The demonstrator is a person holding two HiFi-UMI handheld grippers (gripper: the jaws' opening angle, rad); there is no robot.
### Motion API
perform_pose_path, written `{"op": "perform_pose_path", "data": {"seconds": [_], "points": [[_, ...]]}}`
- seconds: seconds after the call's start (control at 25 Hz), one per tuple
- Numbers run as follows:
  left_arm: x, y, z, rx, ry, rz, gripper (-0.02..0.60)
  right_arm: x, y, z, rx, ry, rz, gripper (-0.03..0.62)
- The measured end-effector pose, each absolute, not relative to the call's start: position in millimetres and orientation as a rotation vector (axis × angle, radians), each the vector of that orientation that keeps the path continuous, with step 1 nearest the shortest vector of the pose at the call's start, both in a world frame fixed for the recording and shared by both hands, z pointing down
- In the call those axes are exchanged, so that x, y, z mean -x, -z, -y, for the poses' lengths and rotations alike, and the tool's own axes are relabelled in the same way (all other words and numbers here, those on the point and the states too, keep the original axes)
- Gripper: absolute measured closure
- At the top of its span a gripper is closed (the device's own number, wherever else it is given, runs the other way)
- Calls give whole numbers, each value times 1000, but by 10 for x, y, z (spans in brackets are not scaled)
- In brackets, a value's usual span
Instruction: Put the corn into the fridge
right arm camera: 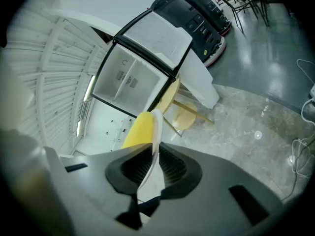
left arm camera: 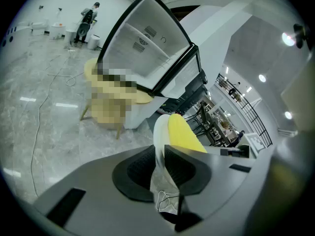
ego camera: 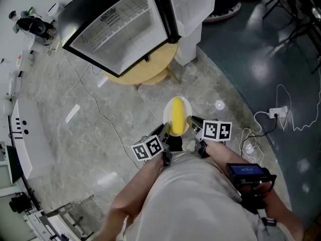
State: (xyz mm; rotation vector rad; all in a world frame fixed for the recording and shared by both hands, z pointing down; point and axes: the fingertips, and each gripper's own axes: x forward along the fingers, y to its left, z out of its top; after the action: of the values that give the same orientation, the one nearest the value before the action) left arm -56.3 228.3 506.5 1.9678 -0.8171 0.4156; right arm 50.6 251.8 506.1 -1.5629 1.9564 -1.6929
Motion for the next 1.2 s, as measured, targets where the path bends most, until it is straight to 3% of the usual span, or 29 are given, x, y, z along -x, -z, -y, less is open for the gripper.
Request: {"op": "perform_pose_path", "data": {"seconds": [0.28,1.2], "points": [[727,-4881,-2737,-2017,-446,809,515,-374,-4885,-2990,1666,1624,-2030,548],[1742,-4722,-2612,-2029,-304,803,515,669,-4685,-2792,1644,1528,-2120,548]]}}
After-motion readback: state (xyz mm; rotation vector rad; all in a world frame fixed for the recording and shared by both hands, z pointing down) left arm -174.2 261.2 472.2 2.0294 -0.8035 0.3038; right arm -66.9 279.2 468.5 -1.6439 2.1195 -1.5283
